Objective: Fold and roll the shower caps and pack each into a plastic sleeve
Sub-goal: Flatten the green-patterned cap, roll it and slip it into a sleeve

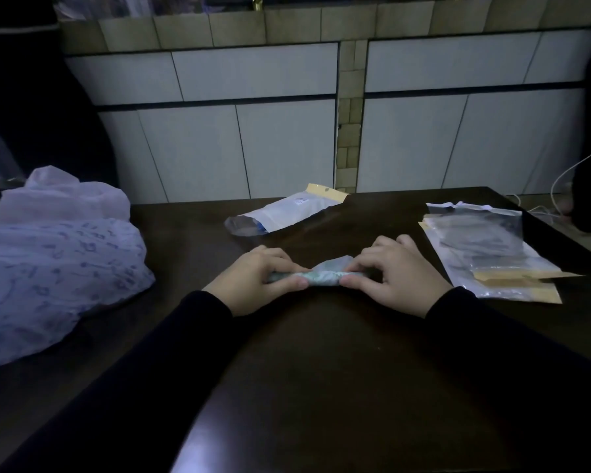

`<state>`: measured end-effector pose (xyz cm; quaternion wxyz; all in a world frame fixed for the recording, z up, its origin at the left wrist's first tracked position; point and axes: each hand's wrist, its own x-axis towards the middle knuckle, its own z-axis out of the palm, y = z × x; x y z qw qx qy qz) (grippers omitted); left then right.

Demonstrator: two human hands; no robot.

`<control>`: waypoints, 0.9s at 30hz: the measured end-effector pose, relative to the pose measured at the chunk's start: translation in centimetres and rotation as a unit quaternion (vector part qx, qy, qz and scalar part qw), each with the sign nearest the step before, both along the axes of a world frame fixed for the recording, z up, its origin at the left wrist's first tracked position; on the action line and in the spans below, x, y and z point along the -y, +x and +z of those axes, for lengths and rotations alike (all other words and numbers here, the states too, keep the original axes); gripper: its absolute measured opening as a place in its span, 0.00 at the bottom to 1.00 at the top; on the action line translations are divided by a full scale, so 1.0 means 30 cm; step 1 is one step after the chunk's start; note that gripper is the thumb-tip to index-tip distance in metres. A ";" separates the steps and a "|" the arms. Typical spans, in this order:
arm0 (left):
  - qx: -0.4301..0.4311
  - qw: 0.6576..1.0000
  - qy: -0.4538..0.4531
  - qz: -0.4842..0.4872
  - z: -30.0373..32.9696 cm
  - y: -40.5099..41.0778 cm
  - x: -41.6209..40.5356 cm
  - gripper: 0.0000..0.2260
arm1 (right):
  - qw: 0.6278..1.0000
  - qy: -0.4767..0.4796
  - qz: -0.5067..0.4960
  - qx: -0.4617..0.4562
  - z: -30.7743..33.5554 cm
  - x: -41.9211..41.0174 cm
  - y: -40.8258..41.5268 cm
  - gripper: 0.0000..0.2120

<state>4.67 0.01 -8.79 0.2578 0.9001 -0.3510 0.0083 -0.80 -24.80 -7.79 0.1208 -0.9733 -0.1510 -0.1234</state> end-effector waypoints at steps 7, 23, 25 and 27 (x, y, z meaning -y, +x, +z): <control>-0.069 0.996 -0.035 0.038 0.020 0.009 0.009 0.02 | 0.986 0.111 -0.085 -0.091 -0.020 -0.003 0.031 0.14; 0.163 0.987 -0.008 -0.010 0.004 0.017 0.018 0.09 | 0.994 -0.026 -0.019 0.102 -0.019 -0.023 0.055 0.12; 0.151 0.988 0.014 -0.001 0.009 0.018 0.019 0.10 | 0.997 -0.026 -0.017 0.066 -0.017 -0.006 0.054 0.15; 0.130 0.991 0.029 0.008 0.015 0.010 0.028 0.12 | 1.000 -0.020 -0.010 0.019 -0.016 0.003 0.051 0.20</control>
